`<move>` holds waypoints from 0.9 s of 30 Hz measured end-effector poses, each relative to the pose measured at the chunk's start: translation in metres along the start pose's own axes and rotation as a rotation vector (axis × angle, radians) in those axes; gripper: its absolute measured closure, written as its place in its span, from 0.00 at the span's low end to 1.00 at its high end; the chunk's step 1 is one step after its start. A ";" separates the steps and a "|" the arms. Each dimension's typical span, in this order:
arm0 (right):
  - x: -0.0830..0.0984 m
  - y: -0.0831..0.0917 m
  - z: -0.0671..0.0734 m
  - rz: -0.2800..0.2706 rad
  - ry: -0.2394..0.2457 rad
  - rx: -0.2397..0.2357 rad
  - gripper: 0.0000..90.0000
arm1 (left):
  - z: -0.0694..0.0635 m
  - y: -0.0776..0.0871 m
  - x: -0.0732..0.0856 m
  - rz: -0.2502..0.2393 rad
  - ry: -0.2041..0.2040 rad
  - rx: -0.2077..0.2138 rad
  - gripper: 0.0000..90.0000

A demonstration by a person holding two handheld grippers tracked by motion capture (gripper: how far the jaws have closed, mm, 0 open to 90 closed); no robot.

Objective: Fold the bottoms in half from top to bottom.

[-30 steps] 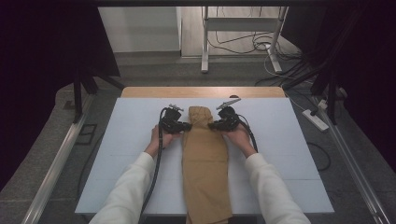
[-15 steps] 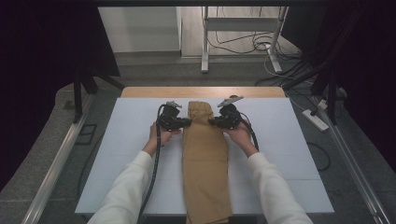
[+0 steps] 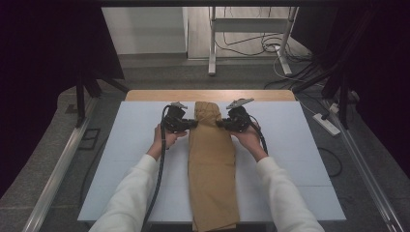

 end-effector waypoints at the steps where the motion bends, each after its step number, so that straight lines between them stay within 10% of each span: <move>1: -0.001 0.001 0.000 -0.010 0.000 0.002 0.90 | 0.000 0.003 -0.002 -0.005 -0.003 -0.003 0.94; 27: -0.021 0.024 -0.001 -0.079 0.049 0.056 0.90 | -0.004 0.028 -0.020 -0.064 -0.038 -0.053 0.94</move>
Point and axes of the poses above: each handheld gripper's, and its own axes: y roughly backward along the jaws, x roughly out of its underside, z roughly to its left, the point moved 1 cm from there along -y, roughly forward along the jaws, and after that the axes turned 13 degrees about z, right-handed, at the moved point
